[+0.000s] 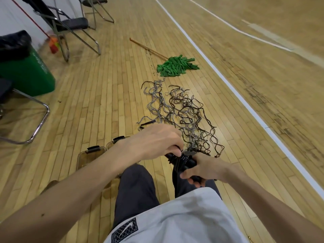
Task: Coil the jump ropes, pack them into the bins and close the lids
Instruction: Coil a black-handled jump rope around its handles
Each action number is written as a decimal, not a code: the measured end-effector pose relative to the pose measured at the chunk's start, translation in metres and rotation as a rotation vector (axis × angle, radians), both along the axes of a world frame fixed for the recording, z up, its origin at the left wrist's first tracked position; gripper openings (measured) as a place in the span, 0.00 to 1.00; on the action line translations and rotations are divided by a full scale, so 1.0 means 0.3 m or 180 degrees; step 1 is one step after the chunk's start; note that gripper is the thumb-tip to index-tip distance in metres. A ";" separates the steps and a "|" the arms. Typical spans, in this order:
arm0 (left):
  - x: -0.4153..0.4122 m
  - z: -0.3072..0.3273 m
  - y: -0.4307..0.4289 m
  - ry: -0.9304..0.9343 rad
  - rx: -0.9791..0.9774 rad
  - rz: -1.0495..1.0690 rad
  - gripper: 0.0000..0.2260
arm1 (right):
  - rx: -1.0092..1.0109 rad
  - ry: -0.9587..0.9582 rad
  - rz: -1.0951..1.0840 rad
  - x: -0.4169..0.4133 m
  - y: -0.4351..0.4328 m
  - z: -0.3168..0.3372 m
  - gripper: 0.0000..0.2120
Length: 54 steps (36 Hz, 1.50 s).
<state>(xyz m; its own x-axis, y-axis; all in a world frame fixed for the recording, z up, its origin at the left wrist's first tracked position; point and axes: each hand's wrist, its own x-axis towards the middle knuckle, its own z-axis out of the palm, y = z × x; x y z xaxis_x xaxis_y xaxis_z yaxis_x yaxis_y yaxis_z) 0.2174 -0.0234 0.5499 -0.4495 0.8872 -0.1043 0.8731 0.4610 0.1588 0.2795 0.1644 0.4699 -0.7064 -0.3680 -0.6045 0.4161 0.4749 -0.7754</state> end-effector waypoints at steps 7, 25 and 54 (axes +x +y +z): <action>-0.031 0.004 0.035 -0.0317 0.0036 -0.0108 0.12 | 0.0259 0.0262 0.0452 0.021 -0.018 0.059 0.09; -0.055 -0.017 0.025 -0.2694 0.0563 0.0646 0.10 | 0.0573 0.1054 0.1253 0.069 -0.028 0.132 0.06; 0.077 -0.209 -0.064 -0.4134 0.1358 0.1735 0.15 | -0.0541 0.1256 -0.0214 0.017 0.053 0.100 0.03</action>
